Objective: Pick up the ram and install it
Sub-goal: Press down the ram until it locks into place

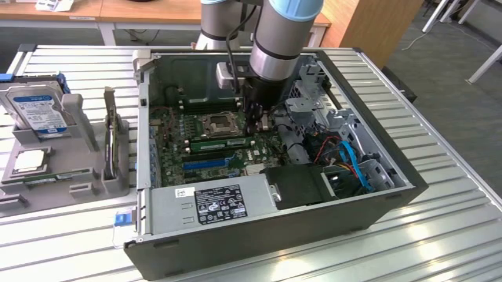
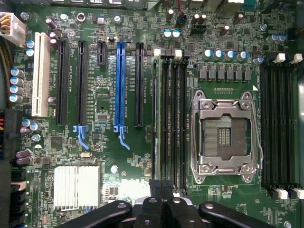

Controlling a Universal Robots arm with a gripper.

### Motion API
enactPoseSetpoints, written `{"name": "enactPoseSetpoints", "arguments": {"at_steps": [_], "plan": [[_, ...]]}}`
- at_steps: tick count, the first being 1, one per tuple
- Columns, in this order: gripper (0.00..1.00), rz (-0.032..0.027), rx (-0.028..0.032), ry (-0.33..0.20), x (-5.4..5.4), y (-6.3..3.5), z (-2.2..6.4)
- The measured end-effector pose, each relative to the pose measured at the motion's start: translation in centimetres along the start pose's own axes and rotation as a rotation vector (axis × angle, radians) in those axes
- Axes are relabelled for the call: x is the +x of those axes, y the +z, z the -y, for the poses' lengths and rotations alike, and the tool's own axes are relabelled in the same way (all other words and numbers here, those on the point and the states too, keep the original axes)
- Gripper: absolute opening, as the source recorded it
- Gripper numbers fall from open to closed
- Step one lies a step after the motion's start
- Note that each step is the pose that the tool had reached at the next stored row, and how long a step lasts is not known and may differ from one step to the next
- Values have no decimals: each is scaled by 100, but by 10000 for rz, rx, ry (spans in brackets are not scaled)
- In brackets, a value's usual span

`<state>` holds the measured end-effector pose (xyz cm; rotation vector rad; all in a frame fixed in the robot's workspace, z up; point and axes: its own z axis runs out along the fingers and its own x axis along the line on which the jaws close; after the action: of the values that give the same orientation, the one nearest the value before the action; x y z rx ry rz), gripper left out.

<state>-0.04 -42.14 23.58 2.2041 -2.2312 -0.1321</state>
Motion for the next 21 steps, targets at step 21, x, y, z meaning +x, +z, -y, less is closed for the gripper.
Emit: {"name": "enactPoseSetpoints", "arguments": {"at_steps": [21], "plan": [[10, 1, 0, -2, -15, 76, 5]]}}
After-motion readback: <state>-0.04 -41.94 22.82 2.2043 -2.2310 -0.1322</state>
